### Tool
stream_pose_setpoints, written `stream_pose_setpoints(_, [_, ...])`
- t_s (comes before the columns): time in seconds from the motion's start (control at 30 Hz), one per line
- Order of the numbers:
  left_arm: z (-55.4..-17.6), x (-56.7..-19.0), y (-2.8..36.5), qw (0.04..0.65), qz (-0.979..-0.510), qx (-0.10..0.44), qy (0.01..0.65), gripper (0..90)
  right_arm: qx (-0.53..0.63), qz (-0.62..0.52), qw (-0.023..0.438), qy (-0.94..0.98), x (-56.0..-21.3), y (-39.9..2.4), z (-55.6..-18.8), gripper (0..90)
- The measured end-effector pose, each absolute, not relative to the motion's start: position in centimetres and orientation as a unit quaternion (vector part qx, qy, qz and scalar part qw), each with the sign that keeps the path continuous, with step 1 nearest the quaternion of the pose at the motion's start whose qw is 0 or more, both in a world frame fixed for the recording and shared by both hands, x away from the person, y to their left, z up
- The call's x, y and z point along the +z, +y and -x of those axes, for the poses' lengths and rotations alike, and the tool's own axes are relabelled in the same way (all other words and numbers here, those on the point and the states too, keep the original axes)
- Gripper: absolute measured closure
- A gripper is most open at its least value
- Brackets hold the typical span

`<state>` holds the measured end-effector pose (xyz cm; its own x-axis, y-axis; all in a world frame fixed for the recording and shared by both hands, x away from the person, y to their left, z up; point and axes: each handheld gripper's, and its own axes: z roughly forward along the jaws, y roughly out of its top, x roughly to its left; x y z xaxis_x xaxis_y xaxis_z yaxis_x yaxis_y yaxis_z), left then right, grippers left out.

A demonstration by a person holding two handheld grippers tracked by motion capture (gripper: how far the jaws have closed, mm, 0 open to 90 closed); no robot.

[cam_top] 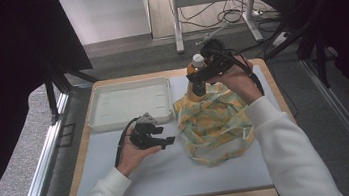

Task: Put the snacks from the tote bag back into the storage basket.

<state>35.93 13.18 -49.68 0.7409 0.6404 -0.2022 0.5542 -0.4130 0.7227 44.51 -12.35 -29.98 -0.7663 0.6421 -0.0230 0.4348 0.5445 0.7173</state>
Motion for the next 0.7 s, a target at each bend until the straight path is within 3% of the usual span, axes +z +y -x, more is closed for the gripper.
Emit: stream_pose_setpoints(0.7, [-35.8, -49.8, 13.0, 0.406, -0.841, 0.049, 0.354, 32.6, 0.365, -0.298, 0.138, 0.871, -30.2, -9.8, -45.1, 30.2])
